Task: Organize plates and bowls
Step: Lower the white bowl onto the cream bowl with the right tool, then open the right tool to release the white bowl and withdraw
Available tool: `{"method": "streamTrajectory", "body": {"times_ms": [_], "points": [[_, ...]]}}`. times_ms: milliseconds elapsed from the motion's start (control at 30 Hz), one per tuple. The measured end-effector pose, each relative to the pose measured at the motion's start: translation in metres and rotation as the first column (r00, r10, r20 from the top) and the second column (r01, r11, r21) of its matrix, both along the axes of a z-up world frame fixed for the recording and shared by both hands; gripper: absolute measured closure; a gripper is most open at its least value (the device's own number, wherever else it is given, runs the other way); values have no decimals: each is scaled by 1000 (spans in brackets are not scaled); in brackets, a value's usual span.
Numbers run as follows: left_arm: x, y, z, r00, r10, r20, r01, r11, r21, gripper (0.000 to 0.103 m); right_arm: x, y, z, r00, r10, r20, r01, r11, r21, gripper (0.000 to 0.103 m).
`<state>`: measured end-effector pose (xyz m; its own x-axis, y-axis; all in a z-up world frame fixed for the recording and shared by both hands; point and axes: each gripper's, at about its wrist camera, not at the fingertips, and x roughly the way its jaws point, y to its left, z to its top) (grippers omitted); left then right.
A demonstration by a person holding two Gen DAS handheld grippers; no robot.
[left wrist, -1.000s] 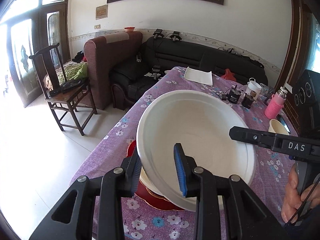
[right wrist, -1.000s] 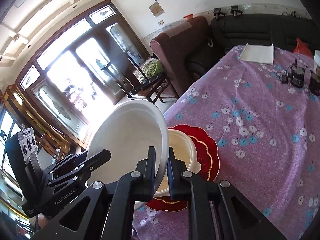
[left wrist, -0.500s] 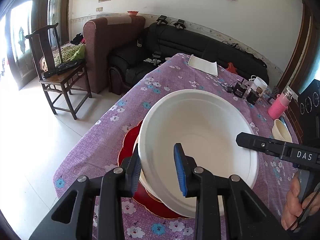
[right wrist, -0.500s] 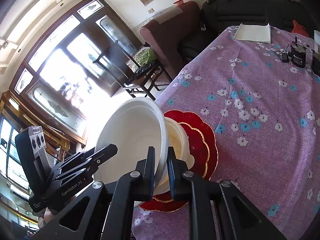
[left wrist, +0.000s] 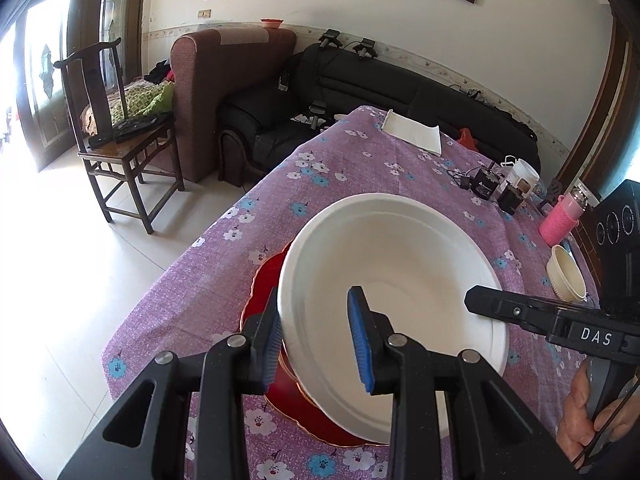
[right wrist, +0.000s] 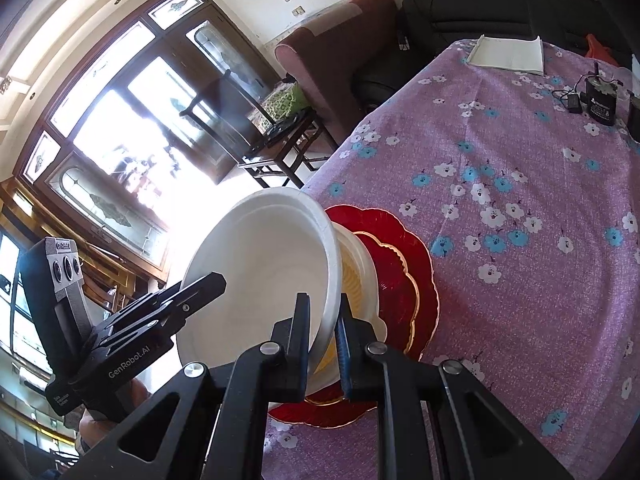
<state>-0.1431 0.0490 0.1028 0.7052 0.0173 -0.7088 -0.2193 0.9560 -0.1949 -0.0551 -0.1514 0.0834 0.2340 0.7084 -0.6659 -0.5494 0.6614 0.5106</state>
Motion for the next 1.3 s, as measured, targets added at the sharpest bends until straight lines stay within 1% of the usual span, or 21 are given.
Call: {"method": "streamTrajectory", "body": {"times_ms": [100,300,467,533,600,833,1067,1300], "points": [[1,-1,-2,1000,-1,-2,1,1000,-4,74,-3,2,2,1000,-2,15,2,1000,-7,87],[3,-2,-5,1000,-3,-9,3,1000,-8,74,-2,2,-1,1000,-6,12,6,1000,-17,87],[5,-2,-6,1000,-2,-10,2,1000,-9,74,-4,9,-2,999,8,38,-6,999,-53,81],[5,-2,-6,1000,-2,-12,2,1000,-13,74,-7,11,-1,998,13,61,-9,998,-64,76],[6,-1,-7,1000,2,-13,-2,1000,-11,74,-10,12,0,997,20,76,-14,997,-75,73],[5,3,-6,1000,18,-11,-18,1000,-16,71,-11,11,3,995,16,94,-9,997,-77,68],[1,7,-1,999,32,2,-32,999,-5,71,-10,9,4,995,11,96,-4,997,-74,67],[-8,7,9,999,40,28,-40,999,-9,69,-6,-3,15,993,-28,111,34,998,-53,67]]}}
